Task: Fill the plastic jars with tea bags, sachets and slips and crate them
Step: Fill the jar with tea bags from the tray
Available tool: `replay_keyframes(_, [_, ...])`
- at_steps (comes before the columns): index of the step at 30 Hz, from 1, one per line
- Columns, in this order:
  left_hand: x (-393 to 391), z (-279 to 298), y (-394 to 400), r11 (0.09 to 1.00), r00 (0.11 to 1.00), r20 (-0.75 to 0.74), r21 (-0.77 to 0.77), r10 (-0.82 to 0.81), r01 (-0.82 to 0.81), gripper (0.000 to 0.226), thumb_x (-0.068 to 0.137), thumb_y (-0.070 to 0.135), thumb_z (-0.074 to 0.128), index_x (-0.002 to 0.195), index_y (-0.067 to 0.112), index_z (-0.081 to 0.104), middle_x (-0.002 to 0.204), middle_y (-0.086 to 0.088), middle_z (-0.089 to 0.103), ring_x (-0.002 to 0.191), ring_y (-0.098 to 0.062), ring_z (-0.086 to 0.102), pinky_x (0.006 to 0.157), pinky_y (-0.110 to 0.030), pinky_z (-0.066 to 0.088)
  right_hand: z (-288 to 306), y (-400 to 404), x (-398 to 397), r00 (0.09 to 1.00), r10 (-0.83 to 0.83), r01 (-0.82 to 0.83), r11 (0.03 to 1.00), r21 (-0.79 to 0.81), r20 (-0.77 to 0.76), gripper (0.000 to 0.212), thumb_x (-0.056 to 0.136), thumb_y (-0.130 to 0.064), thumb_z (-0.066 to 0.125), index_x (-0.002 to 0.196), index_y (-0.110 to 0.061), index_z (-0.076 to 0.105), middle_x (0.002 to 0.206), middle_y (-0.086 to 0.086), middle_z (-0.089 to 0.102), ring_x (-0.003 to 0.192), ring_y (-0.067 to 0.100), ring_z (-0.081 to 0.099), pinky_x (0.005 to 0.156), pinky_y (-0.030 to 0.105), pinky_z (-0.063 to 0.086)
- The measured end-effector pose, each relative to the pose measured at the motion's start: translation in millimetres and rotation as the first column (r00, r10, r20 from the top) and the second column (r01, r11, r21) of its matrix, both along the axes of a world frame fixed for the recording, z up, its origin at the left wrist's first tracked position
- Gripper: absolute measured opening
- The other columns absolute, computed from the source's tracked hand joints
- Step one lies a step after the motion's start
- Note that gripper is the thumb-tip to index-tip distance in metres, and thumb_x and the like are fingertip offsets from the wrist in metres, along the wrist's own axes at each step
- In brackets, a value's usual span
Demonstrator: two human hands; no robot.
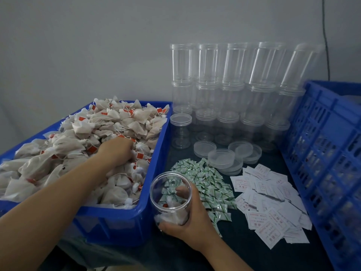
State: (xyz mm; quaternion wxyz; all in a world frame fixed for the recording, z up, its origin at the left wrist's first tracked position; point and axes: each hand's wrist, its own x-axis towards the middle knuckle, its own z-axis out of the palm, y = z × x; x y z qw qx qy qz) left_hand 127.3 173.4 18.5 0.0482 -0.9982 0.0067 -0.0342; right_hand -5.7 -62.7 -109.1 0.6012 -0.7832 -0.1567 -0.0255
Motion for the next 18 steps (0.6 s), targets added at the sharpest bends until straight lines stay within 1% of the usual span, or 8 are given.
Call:
replay_keyframes(3, [-4, 13, -5, 0.999, 0.997, 0.069, 0.034, -0.042, 0.039, 0.009, 0.089, 0.029, 0.056, 0.088, 0.02, 0.054, 0.078, 0.006, 0.053, 0.075, -0.015, 0.054, 0.068, -0.03, 0.047, -1, 0, 1, 1.0, 0.006, -0.006, 1.0, 0.005, -0.009, 0.11, 0.052, -0.068, 0.089, 0.14, -0.064, 0.024, 0.131, -0.035, 0.045, 0.126, -0.003, 0.05, 0.1, 0.038, 0.053])
replay_keyframes(6, [-14, 33, -11, 0.997, 0.991, 0.112, -0.004, -0.077, 0.078, 0.008, 0.091, 0.029, 0.055, 0.089, 0.022, 0.052, 0.074, 0.008, 0.049, 0.072, -0.013, 0.051, 0.063, -0.027, 0.042, -1, 0, 1, 1.0, 0.003, -0.003, 1.0, -0.005, -0.009, 0.111, 0.051, -0.07, 0.088, 0.14, -0.064, 0.023, 0.131, -0.036, 0.044, 0.127, -0.004, 0.048, 0.102, 0.036, 0.051])
replay_keyframes(8, [-24, 49, -14, 0.993, 0.987, 0.125, -0.044, -0.103, 0.109, 0.007, 0.092, 0.029, 0.054, 0.093, 0.022, 0.054, 0.08, 0.007, 0.053, 0.075, -0.013, 0.052, 0.062, -0.027, 0.038, -2, 0, 2, 1.0, 0.005, -0.005, 1.0, -0.004, -0.01, 0.111, 0.051, -0.07, 0.089, 0.14, -0.064, 0.023, 0.131, -0.035, 0.044, 0.127, -0.003, 0.049, 0.101, 0.036, 0.051])
replay_keyframes(10, [-35, 62, -18, 0.981, 0.981, 0.137, -0.113, -0.139, 0.155, 0.01, 0.092, 0.028, 0.055, 0.1, 0.023, 0.057, 0.092, 0.005, 0.058, 0.083, -0.015, 0.053, 0.068, -0.028, 0.04, -2, 0, 2, 1.0, 0.006, -0.006, 1.0, 0.0, -0.011, 0.11, 0.051, -0.069, 0.089, 0.14, -0.063, 0.024, 0.132, -0.034, 0.045, 0.126, -0.002, 0.05, 0.101, 0.038, 0.052])
replay_keyframes(12, [-46, 73, -21, 0.966, 0.977, 0.126, -0.174, -0.17, 0.191, 0.015, 0.092, 0.028, 0.057, 0.107, 0.026, 0.059, 0.096, 0.006, 0.056, 0.088, -0.015, 0.052, 0.073, -0.028, 0.04, -2, 1, 2, 1.0, 0.005, -0.005, 1.0, -0.001, -0.015, 0.111, 0.051, -0.069, 0.089, 0.141, -0.063, 0.024, 0.132, -0.033, 0.045, 0.126, -0.001, 0.05, 0.101, 0.038, 0.052])
replay_keyframes(14, [-53, 81, -23, 0.965, 0.975, 0.106, -0.159, -0.195, 0.21, 0.015, 0.092, 0.029, 0.058, 0.107, 0.029, 0.06, 0.094, 0.008, 0.054, 0.088, -0.013, 0.051, 0.072, -0.027, 0.039, -2, 1, 1, 1.0, 0.007, -0.007, 1.0, 0.003, -0.015, 0.111, 0.052, -0.068, 0.09, 0.141, -0.062, 0.024, 0.132, -0.032, 0.045, 0.126, 0.001, 0.051, 0.101, 0.038, 0.052])
replay_keyframes(18, [-57, 86, -18, 0.981, 0.979, 0.101, -0.066, -0.177, 0.185, 0.007, 0.092, 0.028, 0.056, 0.099, 0.029, 0.058, 0.093, 0.008, 0.057, 0.086, -0.013, 0.052, 0.069, -0.028, 0.04, -1, 1, 1, 1.0, 0.006, -0.006, 1.0, 0.009, -0.008, 0.11, 0.053, -0.065, 0.09, 0.141, -0.063, 0.024, 0.132, -0.031, 0.046, 0.126, 0.001, 0.051, 0.102, 0.037, 0.052])
